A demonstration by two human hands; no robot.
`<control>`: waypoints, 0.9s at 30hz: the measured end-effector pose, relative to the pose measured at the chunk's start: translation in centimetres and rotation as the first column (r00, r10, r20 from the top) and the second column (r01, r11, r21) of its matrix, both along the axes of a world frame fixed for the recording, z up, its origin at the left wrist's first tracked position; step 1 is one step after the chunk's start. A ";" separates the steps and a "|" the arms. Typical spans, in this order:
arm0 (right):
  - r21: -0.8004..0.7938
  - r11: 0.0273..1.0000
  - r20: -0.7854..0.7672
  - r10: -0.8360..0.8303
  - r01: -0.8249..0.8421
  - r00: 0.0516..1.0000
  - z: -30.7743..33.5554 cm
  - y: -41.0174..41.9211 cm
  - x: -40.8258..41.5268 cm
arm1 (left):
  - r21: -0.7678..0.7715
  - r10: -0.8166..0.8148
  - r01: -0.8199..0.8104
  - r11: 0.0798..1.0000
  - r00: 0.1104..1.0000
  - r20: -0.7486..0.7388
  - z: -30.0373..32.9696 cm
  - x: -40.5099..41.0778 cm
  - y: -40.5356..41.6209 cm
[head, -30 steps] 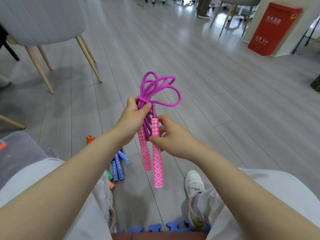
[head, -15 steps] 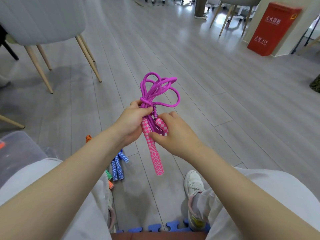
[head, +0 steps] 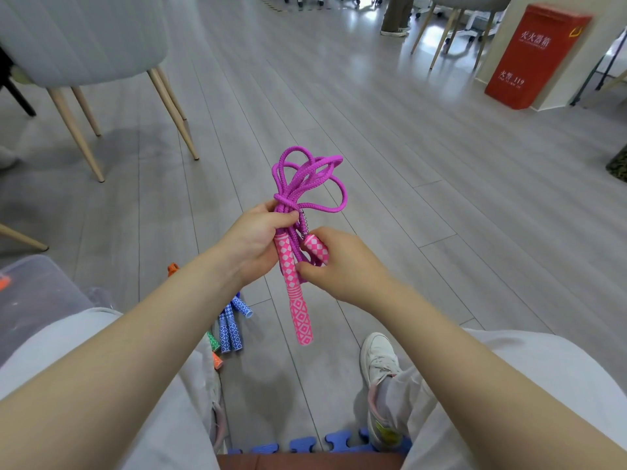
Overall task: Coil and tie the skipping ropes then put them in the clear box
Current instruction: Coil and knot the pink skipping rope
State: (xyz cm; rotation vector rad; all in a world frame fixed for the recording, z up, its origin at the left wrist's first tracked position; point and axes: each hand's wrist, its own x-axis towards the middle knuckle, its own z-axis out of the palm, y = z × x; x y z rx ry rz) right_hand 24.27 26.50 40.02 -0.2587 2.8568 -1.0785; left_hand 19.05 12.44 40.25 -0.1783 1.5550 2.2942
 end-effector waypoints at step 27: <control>-0.401 0.910 0.347 0.043 0.106 0.937 1.0 0.5 -0.1 | -0.021 -0.082 0.080 0.997 0.994 -0.070 1.7 0.4 -0.4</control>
